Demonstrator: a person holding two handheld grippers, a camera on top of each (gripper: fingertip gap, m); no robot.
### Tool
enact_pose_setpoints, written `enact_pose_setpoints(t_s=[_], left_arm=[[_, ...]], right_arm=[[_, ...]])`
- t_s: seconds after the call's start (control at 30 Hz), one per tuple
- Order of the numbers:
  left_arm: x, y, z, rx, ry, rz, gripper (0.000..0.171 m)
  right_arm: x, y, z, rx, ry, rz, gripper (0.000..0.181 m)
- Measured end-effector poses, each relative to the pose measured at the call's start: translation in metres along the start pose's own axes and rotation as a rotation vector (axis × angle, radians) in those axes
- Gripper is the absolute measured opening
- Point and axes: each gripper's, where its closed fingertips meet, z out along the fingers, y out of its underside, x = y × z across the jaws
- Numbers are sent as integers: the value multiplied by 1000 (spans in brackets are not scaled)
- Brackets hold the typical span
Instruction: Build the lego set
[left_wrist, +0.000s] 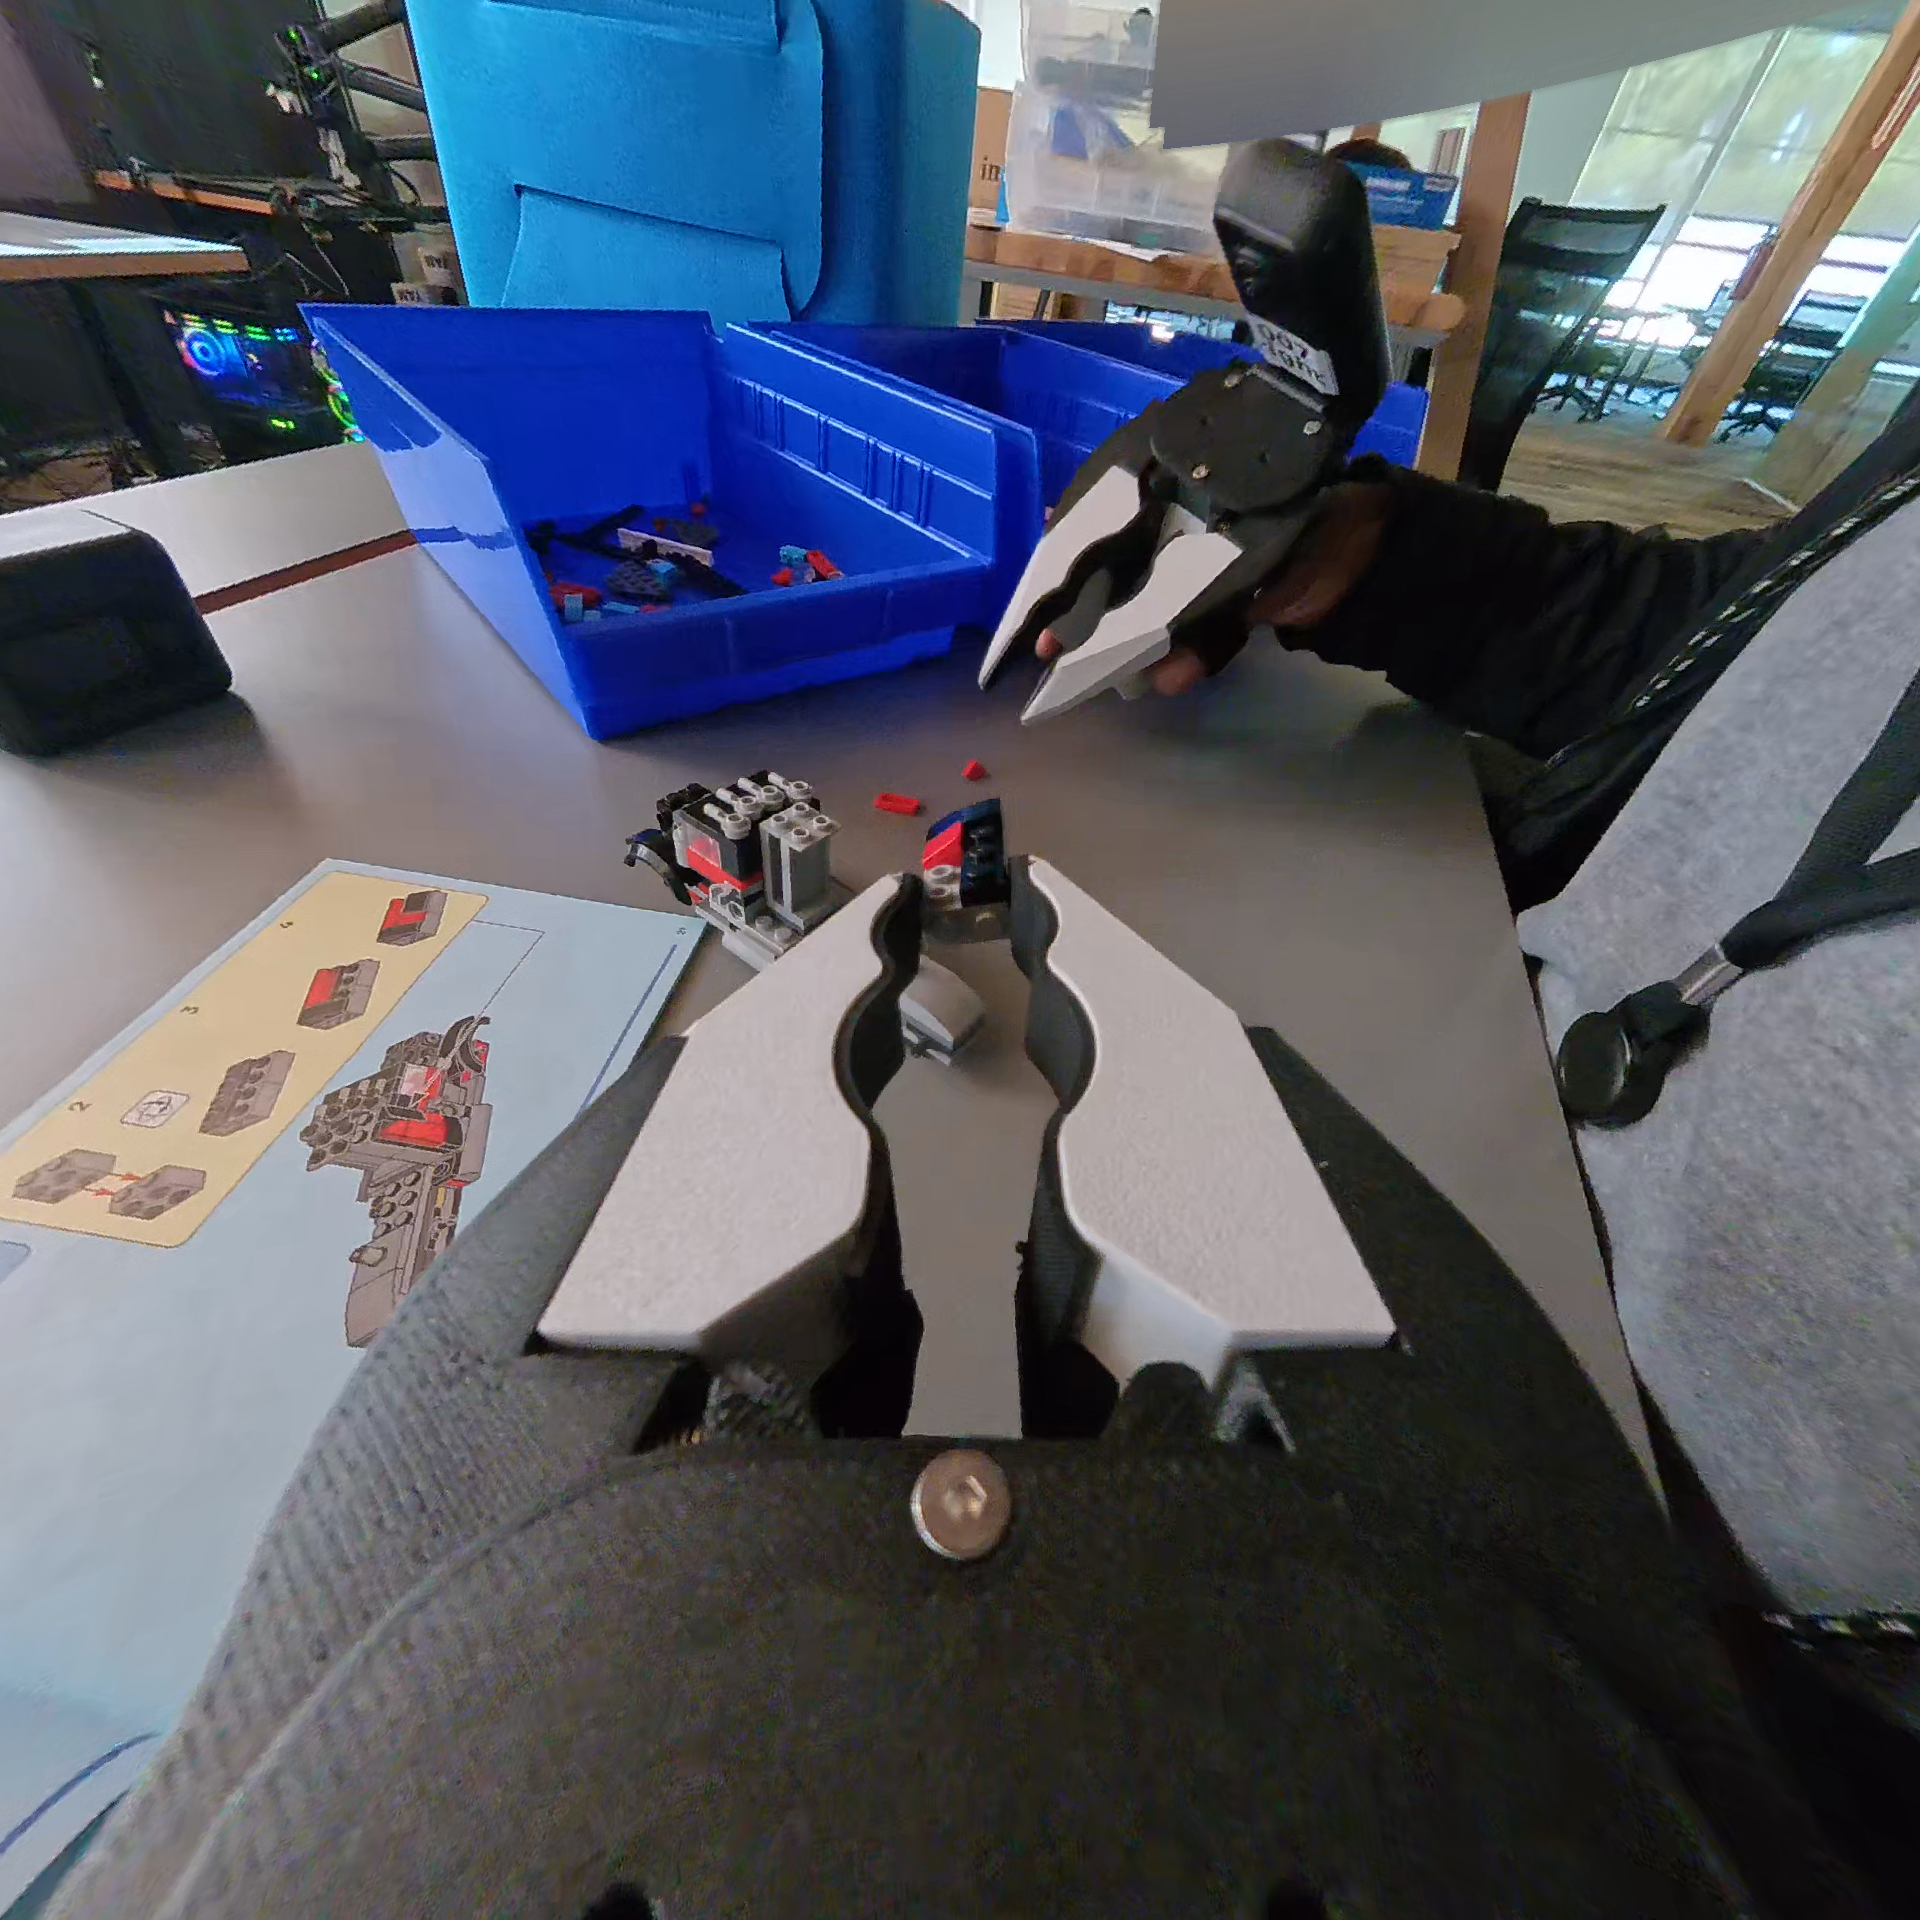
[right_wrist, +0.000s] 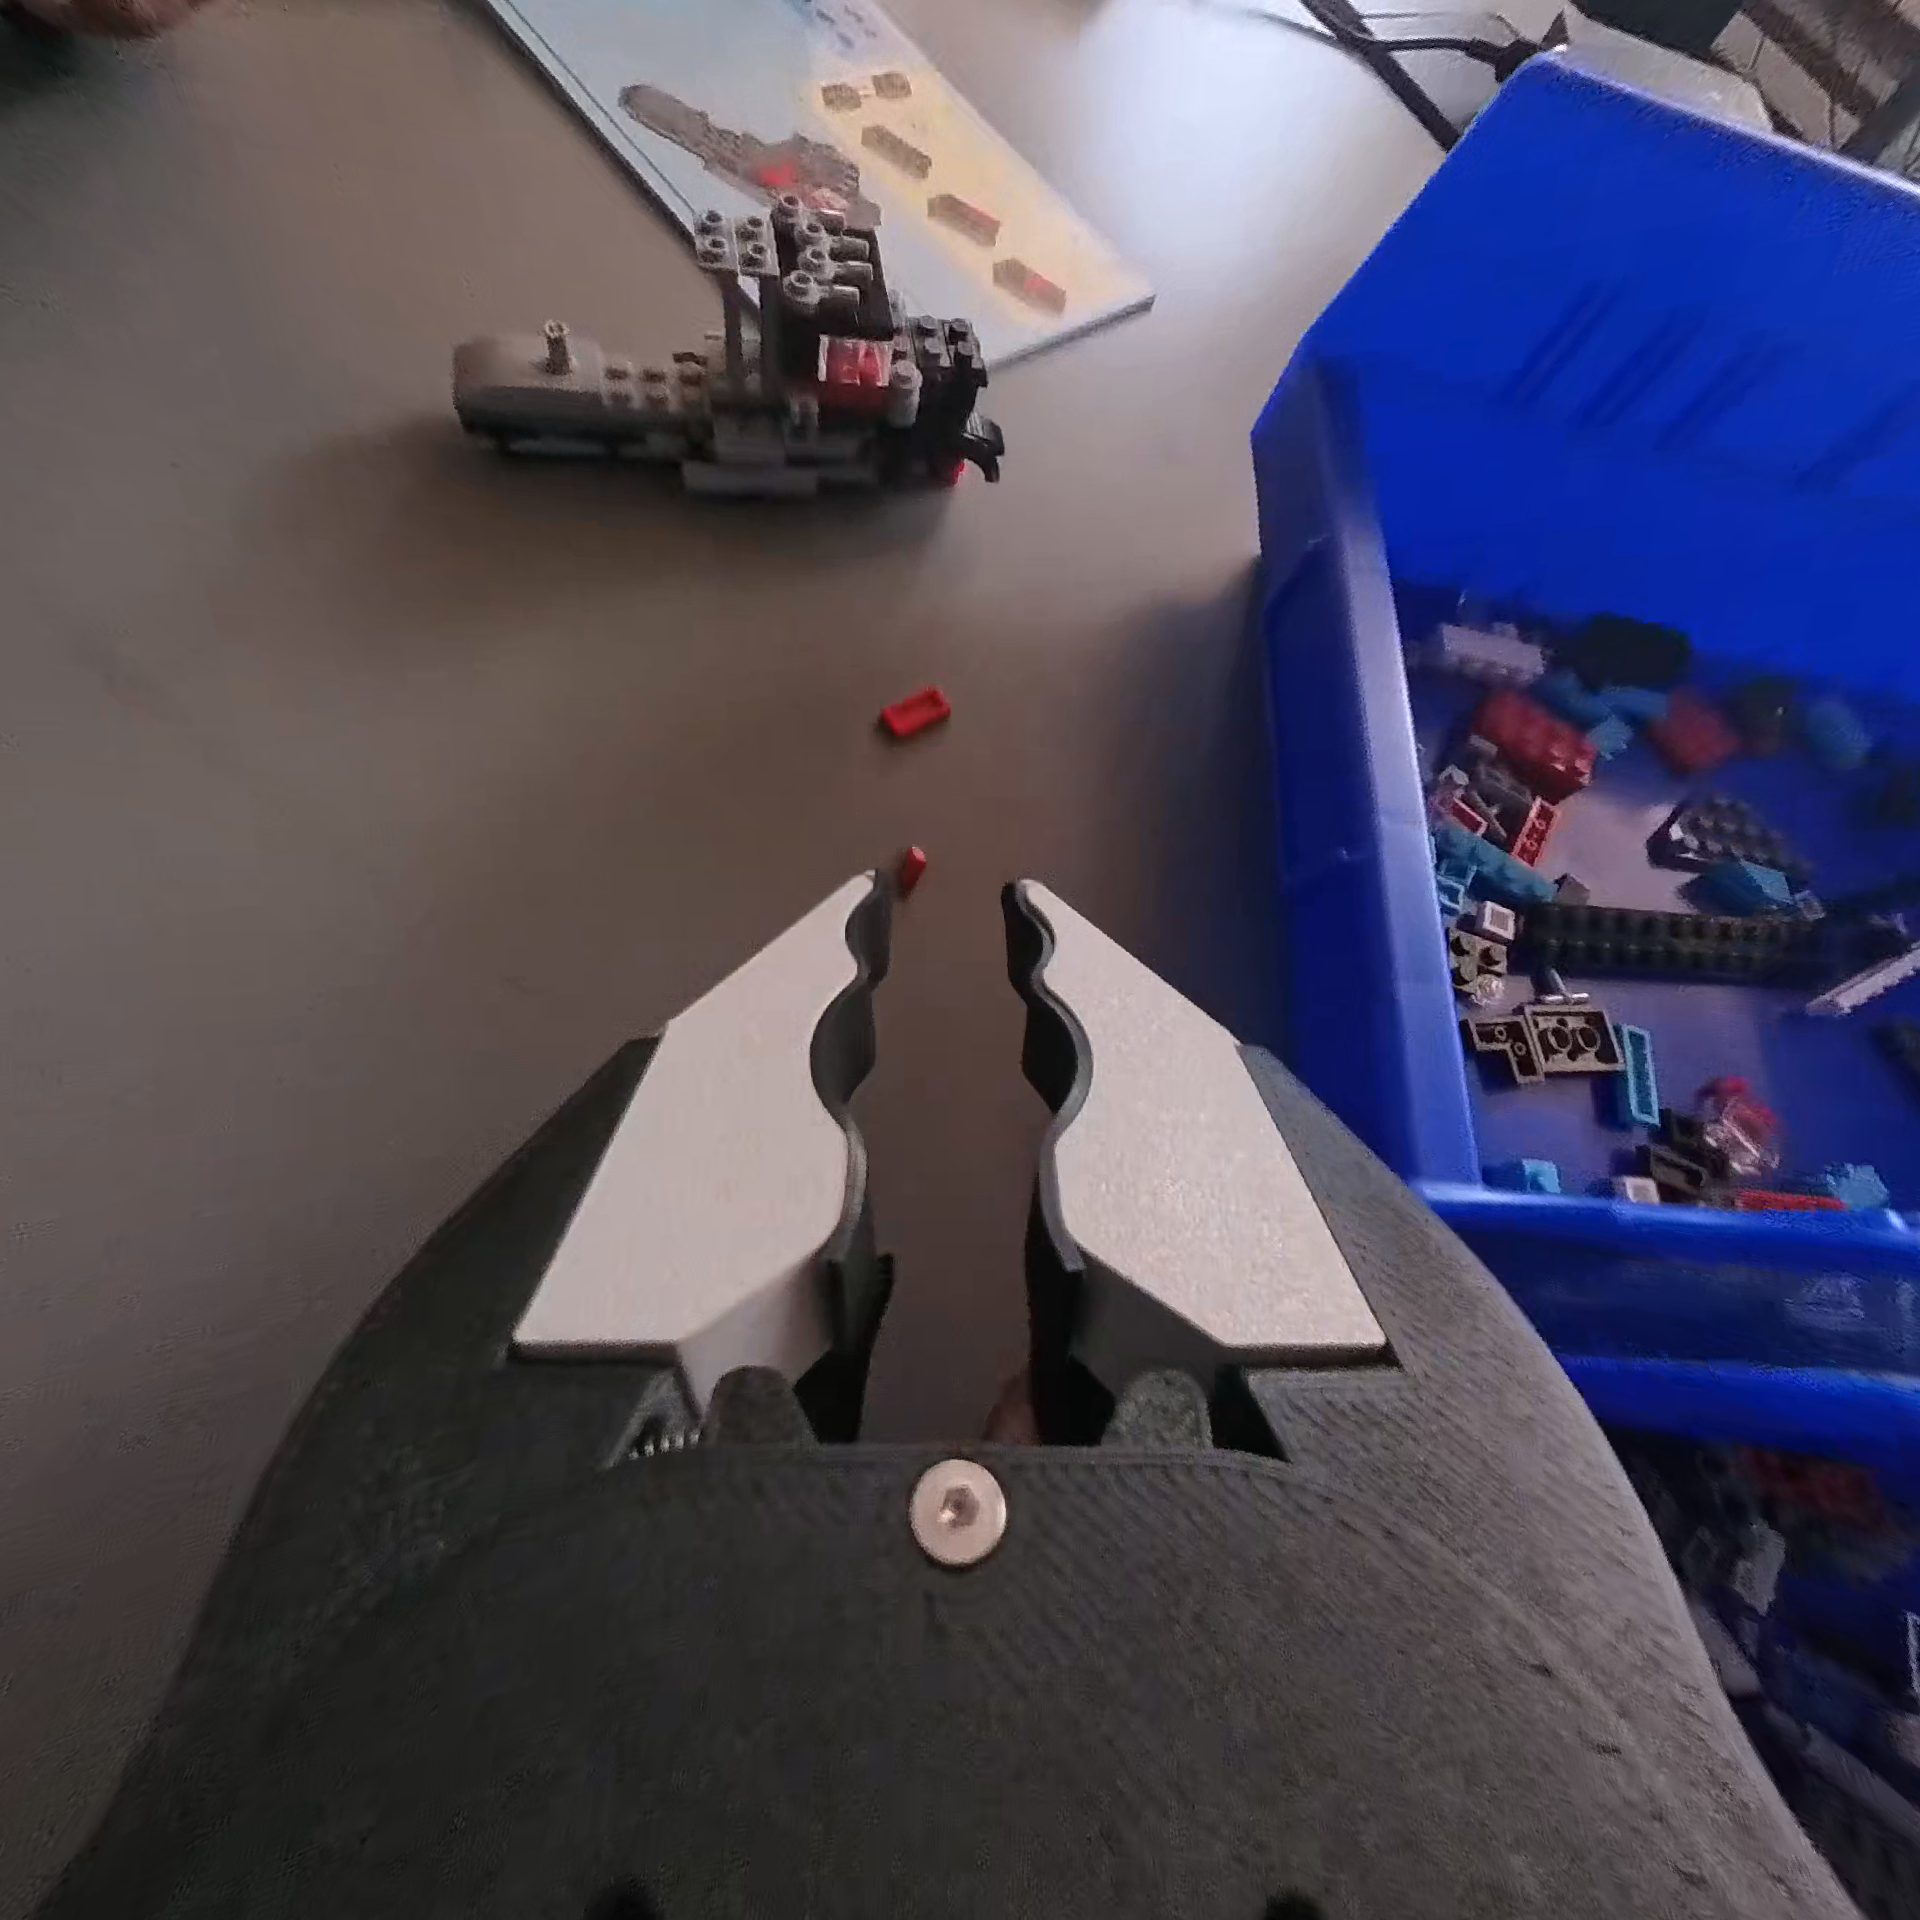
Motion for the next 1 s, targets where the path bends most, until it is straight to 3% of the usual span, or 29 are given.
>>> enact_pose_setpoints(t_s=[0.4,0.6,0.63,0.9,1.0], left_arm=[[-4,3,2,-22,-36,22,17],[-4,4,3,-36,-41,36,17],[-4,5,3,-38,-42,41,17],[-3,5,4,-44,-44,58,17],[-3,6,4,-46,-45,58,17]], right_arm=[[-11,-16,53,-109,-44,59,22],[-11,-15,59,-139,1,30,9],[-12,-17,59,-131,-5,25,0],[-12,-28,51,-70,-32,32,0],[-4,-26,53,-84,-17,37,10]])
